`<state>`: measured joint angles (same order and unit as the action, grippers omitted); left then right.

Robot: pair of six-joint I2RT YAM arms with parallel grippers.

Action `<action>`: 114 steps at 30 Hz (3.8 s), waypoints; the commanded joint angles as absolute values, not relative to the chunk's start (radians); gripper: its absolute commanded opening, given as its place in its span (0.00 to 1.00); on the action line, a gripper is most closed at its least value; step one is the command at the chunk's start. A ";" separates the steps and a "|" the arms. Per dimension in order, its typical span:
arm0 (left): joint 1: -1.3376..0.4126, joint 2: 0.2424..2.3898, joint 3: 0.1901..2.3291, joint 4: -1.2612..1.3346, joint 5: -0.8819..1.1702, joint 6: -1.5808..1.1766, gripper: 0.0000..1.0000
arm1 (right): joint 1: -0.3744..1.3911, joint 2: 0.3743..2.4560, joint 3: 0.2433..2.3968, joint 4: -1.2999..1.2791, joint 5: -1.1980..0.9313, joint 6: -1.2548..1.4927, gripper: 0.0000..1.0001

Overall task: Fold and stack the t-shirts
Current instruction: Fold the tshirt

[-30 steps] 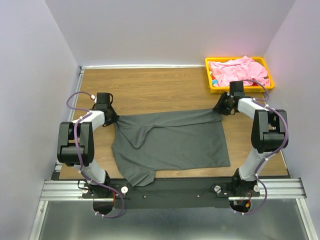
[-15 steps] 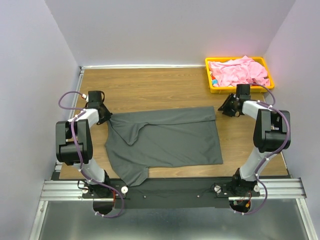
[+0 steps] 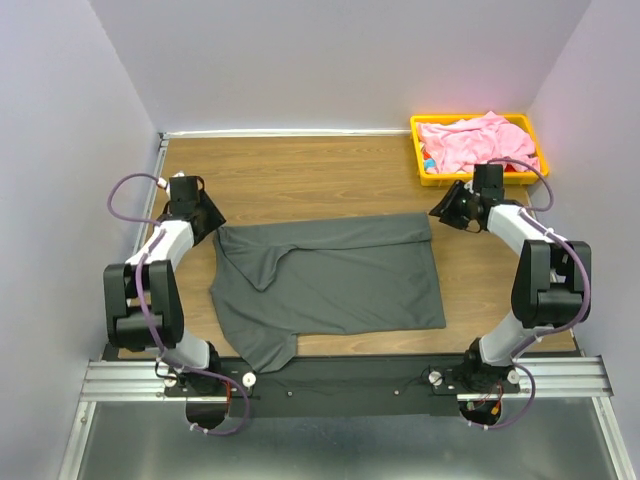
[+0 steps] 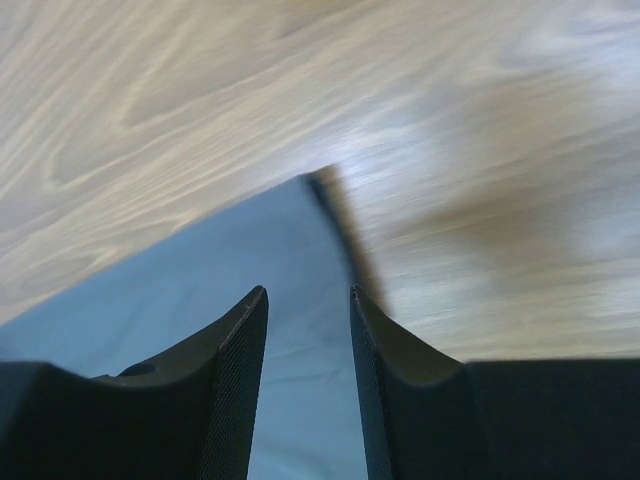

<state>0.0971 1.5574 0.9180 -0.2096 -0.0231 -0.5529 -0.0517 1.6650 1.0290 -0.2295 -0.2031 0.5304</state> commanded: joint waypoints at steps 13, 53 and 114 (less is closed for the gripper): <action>0.002 1.492 0.859 -0.176 -0.098 -0.568 0.31 | 0.123 1.805 1.084 -0.106 -0.331 0.600 0.45; 0.106 1.695 0.948 -0.124 -0.112 -0.635 0.05 | 0.121 1.891 1.068 -0.091 -0.253 0.561 0.45; -0.558 1.667 0.958 -0.426 -0.690 -0.537 0.63 | 0.279 1.578 0.904 -0.183 -0.351 0.488 0.53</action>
<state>-0.5568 1.6165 0.8986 -0.4007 -0.5755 -0.5461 0.2707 1.6150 0.9363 -0.1810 -0.3317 0.4728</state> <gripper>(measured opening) 0.639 0.530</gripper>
